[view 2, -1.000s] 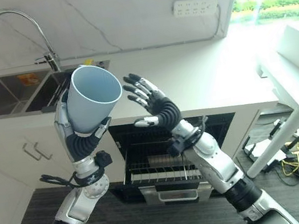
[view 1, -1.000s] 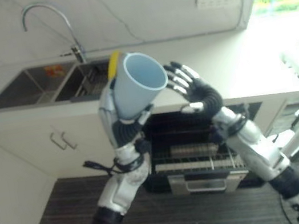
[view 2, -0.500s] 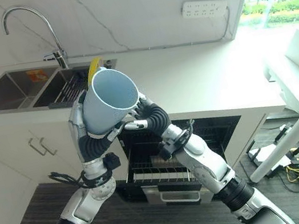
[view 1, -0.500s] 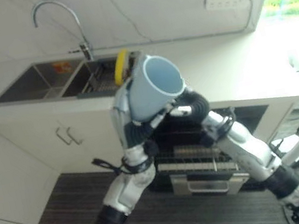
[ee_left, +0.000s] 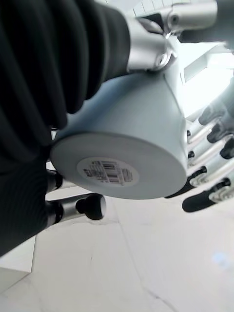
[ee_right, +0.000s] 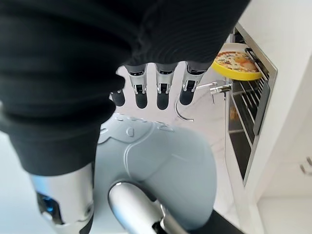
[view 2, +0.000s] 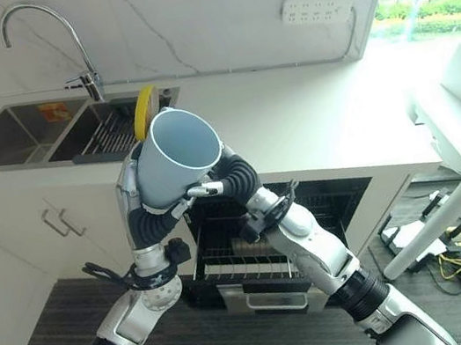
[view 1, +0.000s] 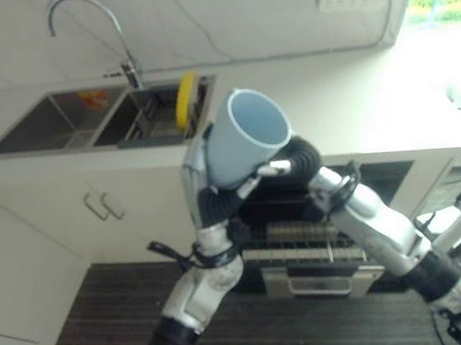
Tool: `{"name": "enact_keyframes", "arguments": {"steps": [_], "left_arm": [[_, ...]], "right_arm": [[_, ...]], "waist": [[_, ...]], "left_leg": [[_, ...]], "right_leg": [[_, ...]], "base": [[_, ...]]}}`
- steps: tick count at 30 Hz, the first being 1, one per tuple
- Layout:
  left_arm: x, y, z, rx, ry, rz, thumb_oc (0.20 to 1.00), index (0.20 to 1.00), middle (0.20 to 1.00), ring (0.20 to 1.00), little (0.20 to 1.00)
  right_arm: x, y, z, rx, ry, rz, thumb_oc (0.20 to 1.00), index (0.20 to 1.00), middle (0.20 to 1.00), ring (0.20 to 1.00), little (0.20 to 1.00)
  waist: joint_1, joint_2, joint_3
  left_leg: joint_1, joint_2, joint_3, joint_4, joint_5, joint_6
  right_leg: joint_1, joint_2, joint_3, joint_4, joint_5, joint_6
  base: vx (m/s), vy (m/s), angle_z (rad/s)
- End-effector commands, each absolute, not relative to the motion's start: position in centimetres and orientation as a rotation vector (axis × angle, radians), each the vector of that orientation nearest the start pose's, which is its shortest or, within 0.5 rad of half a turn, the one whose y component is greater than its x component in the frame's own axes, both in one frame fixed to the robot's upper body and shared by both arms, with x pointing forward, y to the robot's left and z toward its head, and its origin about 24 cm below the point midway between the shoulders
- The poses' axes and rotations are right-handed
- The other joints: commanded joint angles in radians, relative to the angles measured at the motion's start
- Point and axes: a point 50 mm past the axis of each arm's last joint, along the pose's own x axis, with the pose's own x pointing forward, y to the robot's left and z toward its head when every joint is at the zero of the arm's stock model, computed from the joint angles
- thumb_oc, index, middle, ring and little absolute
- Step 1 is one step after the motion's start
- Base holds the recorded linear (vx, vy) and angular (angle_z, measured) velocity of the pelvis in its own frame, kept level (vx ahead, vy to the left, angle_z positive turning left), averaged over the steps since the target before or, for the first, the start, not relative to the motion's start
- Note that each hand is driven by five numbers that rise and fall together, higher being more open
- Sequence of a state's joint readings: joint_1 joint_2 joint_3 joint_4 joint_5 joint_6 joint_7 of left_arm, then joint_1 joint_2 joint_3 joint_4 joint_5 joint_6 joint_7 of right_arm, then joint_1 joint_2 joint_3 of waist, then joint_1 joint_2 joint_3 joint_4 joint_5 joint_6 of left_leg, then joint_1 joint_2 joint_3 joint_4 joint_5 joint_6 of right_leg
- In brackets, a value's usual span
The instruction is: Place the dishes in the dishwasher.
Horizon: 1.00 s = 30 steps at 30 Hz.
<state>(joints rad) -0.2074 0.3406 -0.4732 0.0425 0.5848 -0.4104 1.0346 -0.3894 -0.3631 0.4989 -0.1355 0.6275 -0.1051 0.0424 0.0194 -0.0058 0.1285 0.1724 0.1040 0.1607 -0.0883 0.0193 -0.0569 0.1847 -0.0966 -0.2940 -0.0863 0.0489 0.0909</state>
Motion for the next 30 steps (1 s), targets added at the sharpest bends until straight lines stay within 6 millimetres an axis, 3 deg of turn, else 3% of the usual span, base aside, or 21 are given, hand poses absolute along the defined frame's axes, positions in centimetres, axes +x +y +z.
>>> {"name": "enact_keyframes", "arguments": {"steps": [1,10,30], "left_arm": [[25.1,9.8,12.6,0.413,-1.009,0.241,0.200,0.200,0.200,0.200,0.200],[25.0,9.9,12.1,0.405,-0.972,0.245,0.200,0.200,0.200,0.200,0.200],[24.7,7.9,12.1,0.377,-0.993,0.152,0.200,0.200,0.200,0.200,0.200]], "right_arm": [[27.5,-6.6,20.1,0.249,-0.591,0.687,1.000,1.000,1.000,1.000,1.000],[27.0,-6.8,21.1,0.265,-0.644,0.686,1.000,1.000,1.000,1.000,1.000],[26.4,-3.0,22.2,0.351,-0.594,0.869,1.000,1.000,1.000,1.000,1.000]], "waist": [[0.019,-0.032,0.017],[0.026,-0.030,0.027],[0.055,-0.033,0.026]], "left_leg": [[-0.003,0.005,0.000,0.037,-0.075,-0.007],[-0.002,0.000,-0.006,0.045,-0.083,-0.001],[-0.009,-0.009,-0.022,0.057,-0.092,0.007]], "right_leg": [[0.000,-0.052,0.023,0.096,-0.121,0.035],[0.001,-0.055,0.021,0.104,-0.125,0.033],[0.001,-0.056,0.014,0.115,-0.132,0.030]], "base": [[0.00,0.000,0.00],[0.01,0.002,0.00],[0.00,-0.001,0.01]]}}
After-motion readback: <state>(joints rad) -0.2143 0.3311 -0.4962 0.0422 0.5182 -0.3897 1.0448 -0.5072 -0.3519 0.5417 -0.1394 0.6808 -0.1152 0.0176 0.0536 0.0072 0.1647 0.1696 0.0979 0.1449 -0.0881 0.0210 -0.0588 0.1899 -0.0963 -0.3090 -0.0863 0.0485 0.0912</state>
